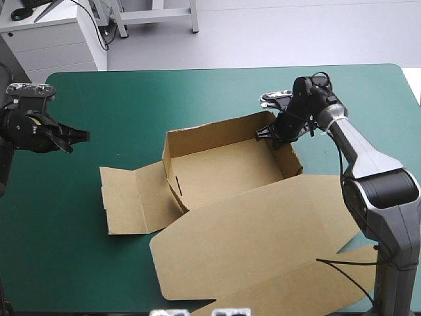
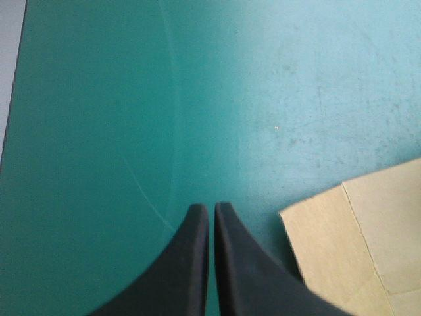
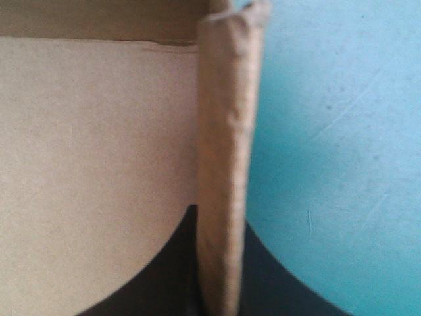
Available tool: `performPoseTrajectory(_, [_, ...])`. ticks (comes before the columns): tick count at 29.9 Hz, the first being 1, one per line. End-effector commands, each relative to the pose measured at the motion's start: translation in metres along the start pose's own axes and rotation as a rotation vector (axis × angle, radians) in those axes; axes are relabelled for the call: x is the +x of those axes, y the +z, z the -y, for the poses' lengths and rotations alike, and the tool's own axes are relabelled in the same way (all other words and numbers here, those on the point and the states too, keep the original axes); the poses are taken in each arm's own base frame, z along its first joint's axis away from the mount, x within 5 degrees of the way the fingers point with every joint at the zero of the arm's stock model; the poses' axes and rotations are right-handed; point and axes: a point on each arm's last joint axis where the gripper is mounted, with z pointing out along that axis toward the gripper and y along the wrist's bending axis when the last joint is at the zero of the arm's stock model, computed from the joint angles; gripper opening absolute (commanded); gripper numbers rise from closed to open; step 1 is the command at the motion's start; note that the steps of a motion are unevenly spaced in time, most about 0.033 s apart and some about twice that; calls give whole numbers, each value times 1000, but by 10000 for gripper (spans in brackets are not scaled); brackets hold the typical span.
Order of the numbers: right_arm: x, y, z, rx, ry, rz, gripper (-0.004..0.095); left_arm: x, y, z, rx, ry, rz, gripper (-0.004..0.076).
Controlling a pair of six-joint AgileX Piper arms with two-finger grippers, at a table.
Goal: Fold the box
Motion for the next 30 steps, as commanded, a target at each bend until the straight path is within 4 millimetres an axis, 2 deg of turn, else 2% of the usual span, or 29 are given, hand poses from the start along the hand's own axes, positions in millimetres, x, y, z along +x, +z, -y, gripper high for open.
performPoseTrajectory(1, [0,-52,-9,9,-3,148,-18,-9,-15,-2,-8,-10,112,9])
performPoseTrajectory(4, [4,-78,-12,22,-14,213,-18,-12,-15,-8,-12,-39,150,9])
performPoseTrajectory(10, [19,-133,-13,2,20,347,-18,-11,-15,-37,98,-212,202,9])
performPoseTrajectory(16, [45,-192,-15,29,20,486,-19,-6,-26,-72,201,-346,307,9])
performPoseTrajectory(19, [60,-218,-12,42,37,553,-19,-3,-27,-81,273,-413,316,9])
performPoseTrajectory(26, [90,-274,-18,-39,55,772,-19,-16,-23,-58,607,-412,346,9])
performPoseTrajectory(30, [99,-289,-21,-37,58,839,-19,-21,-27,-39,724,-381,347,9])
